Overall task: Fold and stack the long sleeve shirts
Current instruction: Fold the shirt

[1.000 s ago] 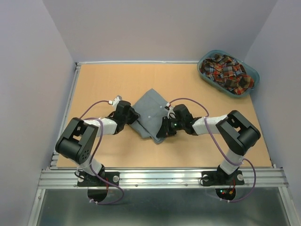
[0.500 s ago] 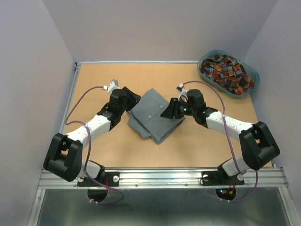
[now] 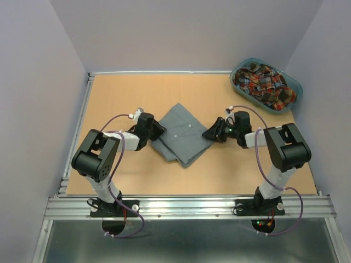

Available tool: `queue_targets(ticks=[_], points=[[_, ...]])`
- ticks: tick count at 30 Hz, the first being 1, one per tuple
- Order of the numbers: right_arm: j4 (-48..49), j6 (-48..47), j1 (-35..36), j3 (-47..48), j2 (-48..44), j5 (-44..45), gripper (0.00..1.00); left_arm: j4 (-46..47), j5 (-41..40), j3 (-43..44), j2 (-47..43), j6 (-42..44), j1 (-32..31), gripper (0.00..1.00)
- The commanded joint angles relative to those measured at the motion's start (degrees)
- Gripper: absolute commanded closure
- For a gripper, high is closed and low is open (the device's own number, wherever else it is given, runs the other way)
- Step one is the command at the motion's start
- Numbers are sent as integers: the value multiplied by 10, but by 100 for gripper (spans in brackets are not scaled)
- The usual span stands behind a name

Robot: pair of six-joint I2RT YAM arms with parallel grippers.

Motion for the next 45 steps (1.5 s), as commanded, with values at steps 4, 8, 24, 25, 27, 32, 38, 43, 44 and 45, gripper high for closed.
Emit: queue_targets(ticks=[4, 8, 24, 25, 27, 32, 38, 43, 44, 45], points=[[85, 0, -40, -63, 11, -4, 53, 25, 28, -61, 5, -31, 4, 64], [40, -6, -39, -28, -45, -11, 52, 25, 32, -64, -12, -16, 4, 64], [173, 64, 99, 100, 80, 66, 36, 22, 44, -72, -32, -21, 3, 64], [185, 70, 96, 99, 117, 72, 36, 22, 43, -79, -31, -26, 3, 64], [236, 90, 80, 84, 154, 69, 36, 22, 43, -83, -28, -32, 4, 64], [348, 145, 36, 29, 204, 51, 36, 22, 46, -98, -29, -35, 6, 64], [319, 144, 48, 81, 140, 34, 35, 20, 48, -97, -39, -22, 7, 64], [303, 169, 66, 177, 142, 20, 35, 13, 49, -89, -45, -12, 7, 64], [302, 177, 74, 192, 156, 18, 34, 11, 49, -87, -46, -11, 7, 64], [297, 179, 78, 227, 163, 16, 34, 11, 53, -86, -46, -10, 7, 64]])
